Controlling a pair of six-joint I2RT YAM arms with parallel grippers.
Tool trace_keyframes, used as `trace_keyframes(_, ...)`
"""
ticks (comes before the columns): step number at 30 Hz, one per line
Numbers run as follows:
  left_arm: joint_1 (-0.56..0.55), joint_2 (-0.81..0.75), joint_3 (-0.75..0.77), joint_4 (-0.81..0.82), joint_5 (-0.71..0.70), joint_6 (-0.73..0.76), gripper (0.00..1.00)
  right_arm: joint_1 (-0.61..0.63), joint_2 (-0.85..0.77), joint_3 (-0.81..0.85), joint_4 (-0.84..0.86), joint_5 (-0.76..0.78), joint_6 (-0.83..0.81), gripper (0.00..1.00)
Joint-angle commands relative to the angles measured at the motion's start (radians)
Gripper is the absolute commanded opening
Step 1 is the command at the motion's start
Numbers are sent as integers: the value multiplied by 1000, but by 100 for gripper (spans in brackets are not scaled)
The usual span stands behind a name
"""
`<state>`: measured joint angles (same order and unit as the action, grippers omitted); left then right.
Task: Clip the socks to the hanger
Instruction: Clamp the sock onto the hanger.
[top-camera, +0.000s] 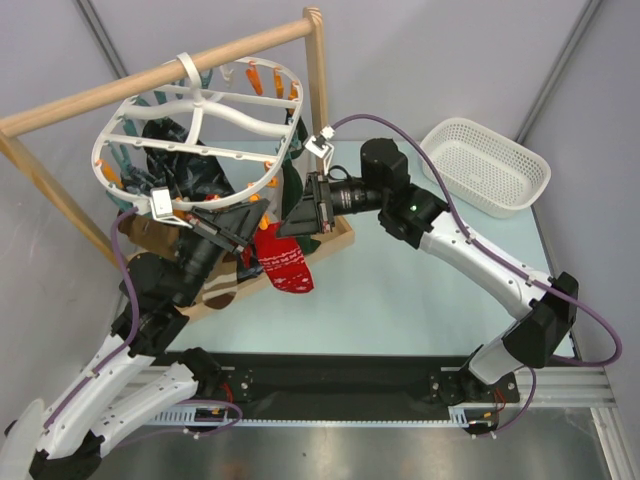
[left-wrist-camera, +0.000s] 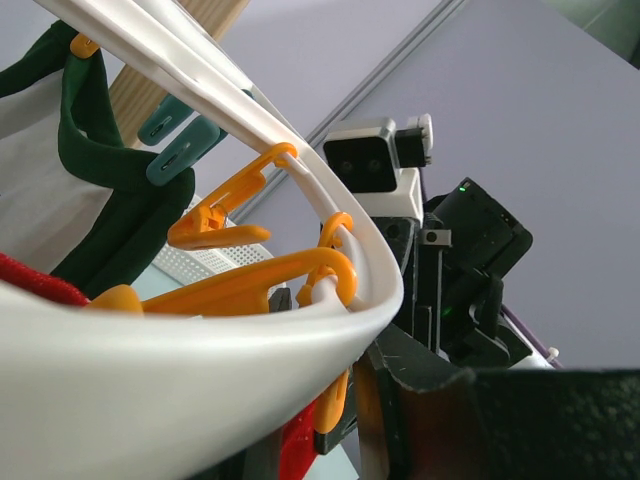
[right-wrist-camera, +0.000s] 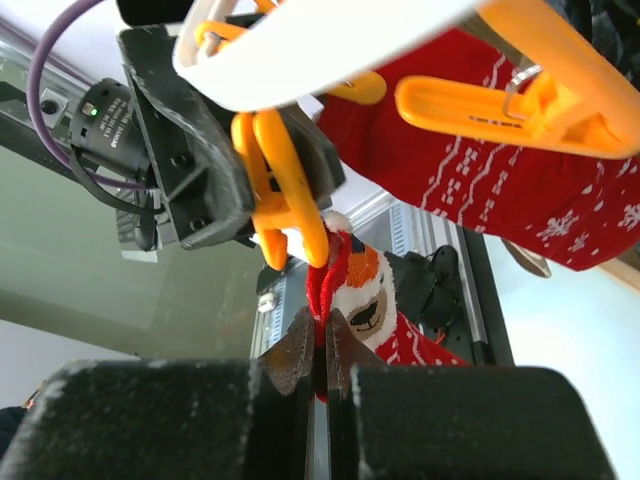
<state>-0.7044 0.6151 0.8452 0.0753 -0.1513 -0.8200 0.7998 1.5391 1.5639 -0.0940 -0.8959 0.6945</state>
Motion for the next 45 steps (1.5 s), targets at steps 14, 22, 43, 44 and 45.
trace_keyframes(14, -1, 14, 0, -86, 64, -27, 0, -25, -28, -24, 319, -83, 192, 0)
trace_keyframes(22, -1, 14, 9, -94, 64, -28, 0, -14, -8, -11, 293, -92, 174, 0)
trace_keyframes(43, -1, -31, 23, -177, -5, -28, 66, -4, 38, 10, 353, -98, 206, 0)
trace_keyframes(44, -1, -32, 23, -181, -7, -27, 70, -2, 39, 10, 352, -97, 203, 0)
trace_keyframes(45, -3, -37, 25, -183, -8, -25, 72, -5, 41, 10, 347, -95, 198, 0)
